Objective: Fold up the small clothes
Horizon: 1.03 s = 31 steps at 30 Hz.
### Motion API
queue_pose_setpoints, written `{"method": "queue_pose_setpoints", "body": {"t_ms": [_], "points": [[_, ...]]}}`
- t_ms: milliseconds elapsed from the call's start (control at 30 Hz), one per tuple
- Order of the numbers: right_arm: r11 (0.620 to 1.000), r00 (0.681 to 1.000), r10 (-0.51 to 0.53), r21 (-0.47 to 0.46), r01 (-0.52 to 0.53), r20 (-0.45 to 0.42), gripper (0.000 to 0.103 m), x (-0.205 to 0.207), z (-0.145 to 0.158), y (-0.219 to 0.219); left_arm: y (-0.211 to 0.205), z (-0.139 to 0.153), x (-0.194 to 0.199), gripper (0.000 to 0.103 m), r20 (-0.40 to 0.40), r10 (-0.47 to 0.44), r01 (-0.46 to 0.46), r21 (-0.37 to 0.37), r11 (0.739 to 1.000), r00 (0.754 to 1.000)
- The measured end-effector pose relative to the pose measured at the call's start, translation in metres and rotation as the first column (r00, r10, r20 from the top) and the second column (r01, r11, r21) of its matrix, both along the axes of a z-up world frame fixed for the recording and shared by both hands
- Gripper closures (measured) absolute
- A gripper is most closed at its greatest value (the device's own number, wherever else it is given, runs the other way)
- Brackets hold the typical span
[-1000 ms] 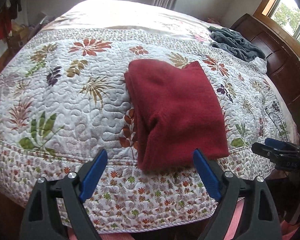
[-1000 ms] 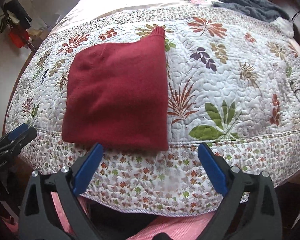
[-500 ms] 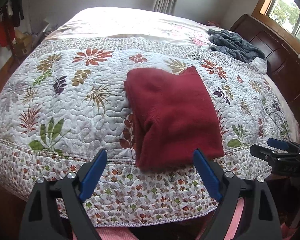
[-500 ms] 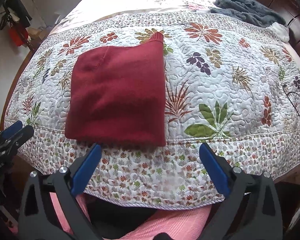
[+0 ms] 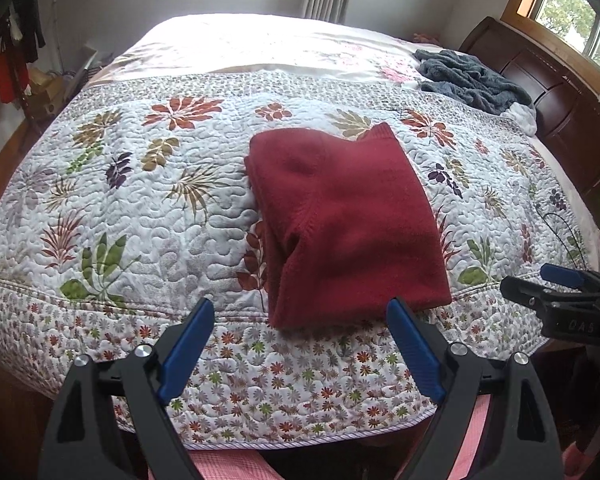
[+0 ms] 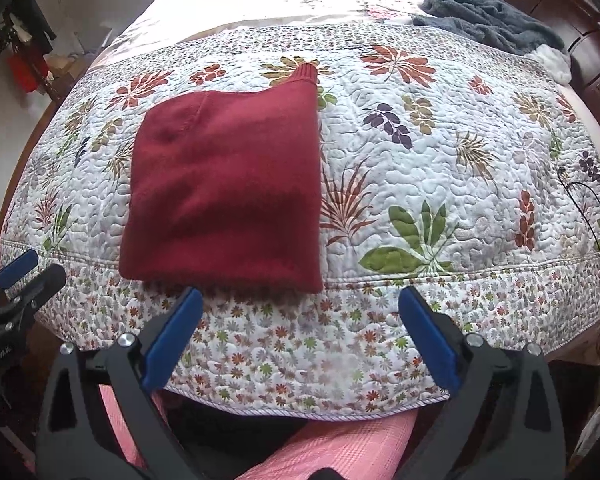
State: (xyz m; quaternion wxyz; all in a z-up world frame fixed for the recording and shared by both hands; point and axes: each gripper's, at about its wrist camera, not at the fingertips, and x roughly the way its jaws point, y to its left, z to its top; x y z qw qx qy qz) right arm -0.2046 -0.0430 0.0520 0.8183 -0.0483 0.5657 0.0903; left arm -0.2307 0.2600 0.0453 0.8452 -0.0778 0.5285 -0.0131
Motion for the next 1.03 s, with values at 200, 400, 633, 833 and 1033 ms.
{"method": "queue_pose_setpoints", "body": {"t_ms": [200, 400, 633, 833, 1033], "points": [[1.0, 1.0, -0.006, 0.0, 0.006, -0.007, 0.006, 0.0023, -0.0046, -0.0016, -0.0011, -0.0059, 0.0016, 0.015, -0.016, -0.003, 0.004, 0.006, 1.0, 1.0], [1.0, 1.0, -0.006, -0.003, 0.006, 0.0, 0.006, 0.0029, -0.0065, -0.0007, -0.0006, -0.0082, 0.0025, 0.015, -0.019, 0.0, 0.001, 0.013, 1.0, 1.0], [1.0, 1.0, -0.018, -0.016, 0.018, 0.012, 0.006, 0.0042, -0.006, -0.0021, -0.0006, -0.0099, 0.0033, 0.015, -0.021, -0.003, 0.003, 0.014, 1.0, 1.0], [1.0, 1.0, -0.025, -0.012, 0.026, 0.007, 0.006, 0.0048, -0.006, -0.0034, -0.0017, -0.0096, 0.0039, 0.015, -0.016, -0.001, 0.002, 0.015, 1.0, 1.0], [0.999, 0.999, -0.032, -0.011, 0.032, 0.007, 0.006, 0.0058, -0.0056, -0.006, -0.0026, -0.0083, 0.0062, 0.015, -0.016, -0.007, 0.007, 0.016, 1.0, 1.0]]}}
